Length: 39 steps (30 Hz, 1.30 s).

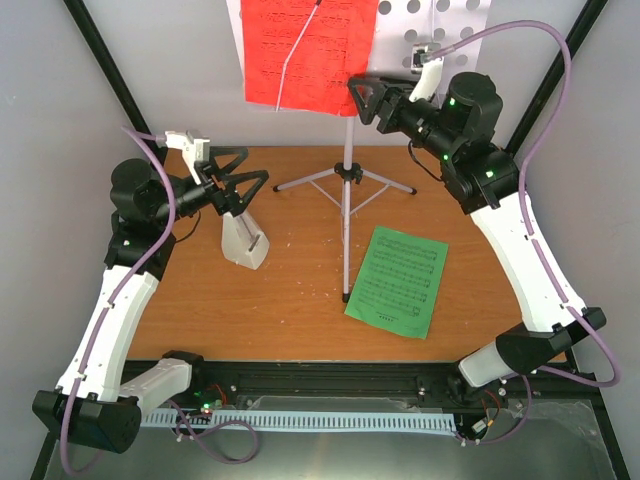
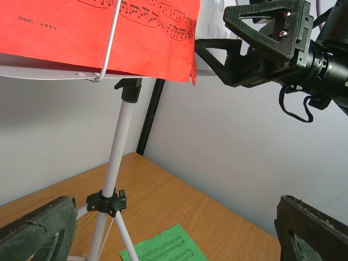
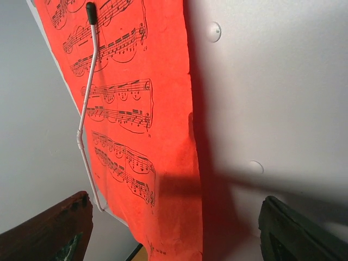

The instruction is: Pack up the instrument practice props

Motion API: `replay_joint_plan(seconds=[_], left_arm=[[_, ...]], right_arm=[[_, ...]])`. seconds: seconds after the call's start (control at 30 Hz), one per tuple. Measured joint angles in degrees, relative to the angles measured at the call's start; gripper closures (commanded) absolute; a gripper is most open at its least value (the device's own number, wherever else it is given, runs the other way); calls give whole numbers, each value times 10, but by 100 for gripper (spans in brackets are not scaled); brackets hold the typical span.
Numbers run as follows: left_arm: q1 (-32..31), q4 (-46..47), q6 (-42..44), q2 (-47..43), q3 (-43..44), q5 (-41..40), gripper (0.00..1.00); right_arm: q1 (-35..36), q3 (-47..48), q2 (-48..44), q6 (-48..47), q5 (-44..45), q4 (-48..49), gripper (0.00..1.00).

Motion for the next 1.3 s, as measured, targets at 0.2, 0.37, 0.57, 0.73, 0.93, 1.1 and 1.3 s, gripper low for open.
replay_joint_plan(seconds=[0.2,0.37,0.57,0.73,0.93,1.1,1.3], left_arm=[[0,0,0,0,0,0,1],[0,0,-1,0,0,1,1],[0,0,-2,0,0,2,1],[0,0,-3,0,0,3,1],[0,0,-4,0,0,8,1],[0,-3,-4,0,2,9,0],[0,-6,-4,1,7,9,1]], right_arm=[[0,0,5,6,-12,7,23],[0,2,20,18,-32,24,29],[0,4,31,33,-51,43,38],[0,4,41,48,-68,64,42],[0,-17,43,65,-79,112,53],[0,-38,43,77,-90,150,57],[0,-64,34,81,-89,172,71]])
